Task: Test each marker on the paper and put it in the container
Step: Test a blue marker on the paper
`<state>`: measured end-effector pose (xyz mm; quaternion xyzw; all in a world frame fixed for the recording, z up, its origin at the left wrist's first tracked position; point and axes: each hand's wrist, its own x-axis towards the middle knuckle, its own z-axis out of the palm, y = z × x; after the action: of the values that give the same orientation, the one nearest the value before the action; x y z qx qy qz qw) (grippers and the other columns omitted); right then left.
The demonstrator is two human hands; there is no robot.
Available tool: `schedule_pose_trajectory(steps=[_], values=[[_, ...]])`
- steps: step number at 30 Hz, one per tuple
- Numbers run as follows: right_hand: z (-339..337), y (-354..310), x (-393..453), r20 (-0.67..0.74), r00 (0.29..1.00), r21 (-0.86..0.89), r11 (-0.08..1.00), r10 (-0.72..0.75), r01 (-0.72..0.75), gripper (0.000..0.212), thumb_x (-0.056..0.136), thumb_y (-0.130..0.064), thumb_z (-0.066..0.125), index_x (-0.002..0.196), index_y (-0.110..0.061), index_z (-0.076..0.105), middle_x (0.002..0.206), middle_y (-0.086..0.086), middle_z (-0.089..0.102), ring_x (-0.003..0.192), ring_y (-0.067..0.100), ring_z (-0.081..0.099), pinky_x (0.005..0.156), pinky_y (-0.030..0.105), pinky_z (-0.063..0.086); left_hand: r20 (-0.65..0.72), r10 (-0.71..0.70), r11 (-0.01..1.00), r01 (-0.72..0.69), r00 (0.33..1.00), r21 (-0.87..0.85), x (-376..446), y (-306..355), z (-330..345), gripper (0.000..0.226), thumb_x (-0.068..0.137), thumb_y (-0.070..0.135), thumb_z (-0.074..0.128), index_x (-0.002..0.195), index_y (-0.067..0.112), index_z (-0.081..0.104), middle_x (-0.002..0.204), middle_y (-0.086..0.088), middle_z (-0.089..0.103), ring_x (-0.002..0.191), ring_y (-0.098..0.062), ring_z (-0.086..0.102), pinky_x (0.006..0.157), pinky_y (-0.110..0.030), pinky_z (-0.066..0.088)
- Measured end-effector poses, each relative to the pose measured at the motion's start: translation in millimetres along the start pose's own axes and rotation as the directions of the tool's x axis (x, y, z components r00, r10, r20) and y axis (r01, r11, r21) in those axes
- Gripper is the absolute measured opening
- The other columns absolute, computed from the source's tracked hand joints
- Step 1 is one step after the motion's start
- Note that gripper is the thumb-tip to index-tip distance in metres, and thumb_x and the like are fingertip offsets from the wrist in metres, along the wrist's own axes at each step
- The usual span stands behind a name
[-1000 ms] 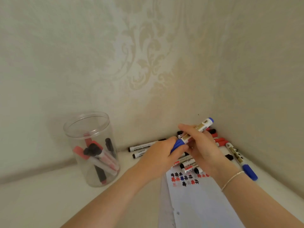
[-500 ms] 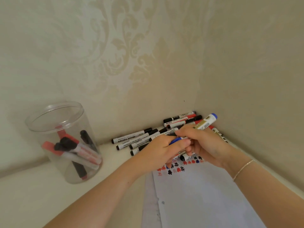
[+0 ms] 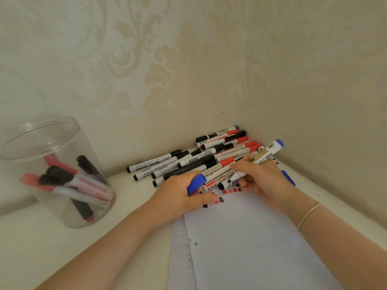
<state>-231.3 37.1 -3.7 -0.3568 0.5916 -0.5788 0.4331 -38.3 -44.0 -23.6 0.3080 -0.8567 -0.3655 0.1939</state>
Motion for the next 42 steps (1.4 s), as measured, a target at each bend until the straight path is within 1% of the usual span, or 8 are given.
schedule_pose_trajectory(steps=[3,6,11,20,27,34,38,42], values=[[13,12,-3,-0.141,0.988,-0.151,0.988,-0.062,0.041,0.021,0.083,-0.002,0.061,0.064,-0.007,0.054,0.055,0.012,0.061,0.039,0.015,0.049,0.042,0.026,0.044,0.025,-0.022,0.987,0.018,0.999,0.161,-1,-2,2,0.060,0.055,0.067,0.076,0.079,0.019,0.049,0.056,0.013,0.047,0.051,-0.003,0.040,0.054,-0.021,0.034],[21,18,-3,-0.245,0.965,-0.194,0.980,-0.099,0.052,0.027,0.082,-0.003,0.059,0.059,-0.011,0.047,0.046,0.001,0.056,0.033,0.007,0.044,0.036,0.020,0.038,0.055,-0.016,0.946,-0.002,0.998,0.323,-1,-4,4,0.064,0.051,0.075,0.071,0.082,0.024,0.049,0.064,0.007,0.056,0.055,-0.005,0.046,0.057,-0.026,0.040],[26,19,-5,-0.280,0.953,-0.231,0.972,-0.113,0.047,0.027,0.081,-0.002,0.060,0.059,-0.012,0.049,0.052,0.001,0.054,0.033,0.003,0.044,0.035,0.016,0.037,0.086,-0.001,0.859,-0.043,0.996,0.511,2,-1,6,0.066,0.052,0.080,0.066,0.079,0.025,0.044,0.063,0.005,0.054,0.056,-0.009,0.045,0.053,-0.024,0.031],[30,20,-6,-0.239,0.952,-0.371,0.924,-0.189,0.090,0.010,0.082,-0.003,0.061,0.073,-0.008,0.059,0.067,0.004,0.063,0.051,0.010,0.055,0.043,0.013,0.044,0.112,-0.005,0.857,-0.053,0.994,0.513,2,1,3,0.064,0.053,0.078,0.068,0.075,0.026,0.039,0.062,0.009,0.048,0.054,-0.006,0.039,0.051,-0.022,0.029],[27,19,-7,-0.214,0.969,-0.322,0.945,-0.126,0.052,0.011,0.081,-0.004,0.064,0.072,-0.007,0.060,0.063,0.005,0.064,0.035,0.004,0.052,0.037,0.016,0.040,0.123,-0.010,0.856,-0.055,0.992,0.513,3,0,3,0.064,0.053,0.079,0.068,0.076,0.026,0.040,0.064,0.008,0.049,0.055,-0.007,0.041,0.052,-0.024,0.030],[30,21,-6,-0.230,0.953,-0.403,0.911,-0.195,0.089,0.012,0.081,-0.004,0.062,0.073,-0.012,0.059,0.074,0.003,0.066,0.059,0.007,0.064,0.046,0.014,0.047,0.131,-0.013,0.862,-0.055,0.991,0.504,2,3,2,0.061,0.054,0.077,0.068,0.077,0.028,0.040,0.064,0.009,0.049,0.055,-0.006,0.041,0.051,-0.020,0.029],[27,19,-7,-0.242,0.961,-0.337,0.940,-0.135,0.047,0.014,0.083,-0.005,0.062,0.071,-0.011,0.058,0.059,0.005,0.061,0.035,0.005,0.052,0.037,0.016,0.042,0.126,-0.013,0.861,-0.053,0.992,0.506,3,3,3,0.064,0.054,0.077,0.068,0.079,0.024,0.043,0.062,0.010,0.046,0.055,-0.006,0.040,0.052,-0.022,0.029],[30,18,-9,-0.192,0.966,-0.367,0.926,-0.170,0.090,0.019,0.083,-0.006,0.065,0.071,-0.018,0.058,0.064,-0.003,0.063,0.042,0.000,0.057,0.040,0.010,0.041,0.123,-0.008,0.863,-0.056,0.992,0.502,2,2,3,0.063,0.055,0.077,0.069,0.079,0.024,0.043,0.061,0.009,0.045,0.055,-0.007,0.039,0.051,-0.022,0.029]])
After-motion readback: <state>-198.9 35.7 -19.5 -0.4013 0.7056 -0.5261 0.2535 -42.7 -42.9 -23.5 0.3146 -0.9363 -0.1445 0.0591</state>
